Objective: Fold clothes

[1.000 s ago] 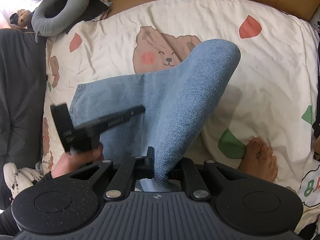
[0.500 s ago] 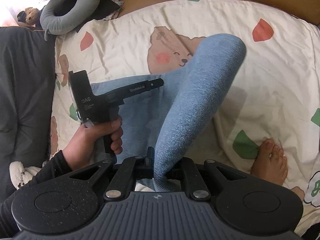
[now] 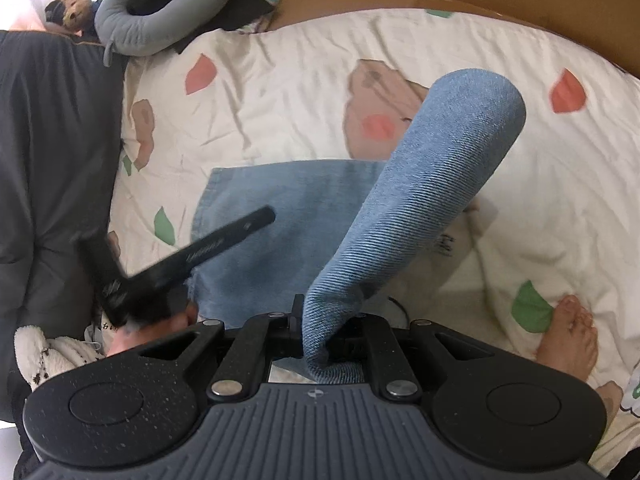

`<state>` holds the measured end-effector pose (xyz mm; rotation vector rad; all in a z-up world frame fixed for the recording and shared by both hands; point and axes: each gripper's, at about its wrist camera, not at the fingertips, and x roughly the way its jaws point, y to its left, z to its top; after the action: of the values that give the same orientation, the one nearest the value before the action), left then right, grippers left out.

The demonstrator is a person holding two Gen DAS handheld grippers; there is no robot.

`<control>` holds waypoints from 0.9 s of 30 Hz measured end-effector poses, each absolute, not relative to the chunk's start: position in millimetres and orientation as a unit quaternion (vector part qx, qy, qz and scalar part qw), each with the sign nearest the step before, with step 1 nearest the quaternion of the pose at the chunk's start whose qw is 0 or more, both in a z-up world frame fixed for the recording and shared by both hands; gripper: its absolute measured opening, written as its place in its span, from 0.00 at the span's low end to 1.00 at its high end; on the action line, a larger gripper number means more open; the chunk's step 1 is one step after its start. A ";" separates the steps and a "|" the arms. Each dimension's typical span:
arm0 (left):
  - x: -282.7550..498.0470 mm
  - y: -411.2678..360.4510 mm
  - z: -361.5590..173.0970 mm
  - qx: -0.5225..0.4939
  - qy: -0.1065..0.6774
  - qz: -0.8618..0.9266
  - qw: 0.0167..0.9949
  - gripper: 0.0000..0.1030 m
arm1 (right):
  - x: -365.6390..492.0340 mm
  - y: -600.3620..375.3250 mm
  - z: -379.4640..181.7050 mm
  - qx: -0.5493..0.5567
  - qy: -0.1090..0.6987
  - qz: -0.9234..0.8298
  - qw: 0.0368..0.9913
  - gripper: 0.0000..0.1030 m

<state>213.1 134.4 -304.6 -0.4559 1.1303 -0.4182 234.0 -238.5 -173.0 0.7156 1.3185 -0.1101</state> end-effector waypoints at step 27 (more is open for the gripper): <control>165.1 256.0 -293.2 -0.304 0.491 -0.128 0.806 0.44 | 345.4 -114.1 -246.5 0.282 0.610 -0.013 0.740 0.07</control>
<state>165.1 256.0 -293.2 -0.6517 1.0519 -0.2730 345.4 -114.1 -246.5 0.6192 1.3381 -0.0291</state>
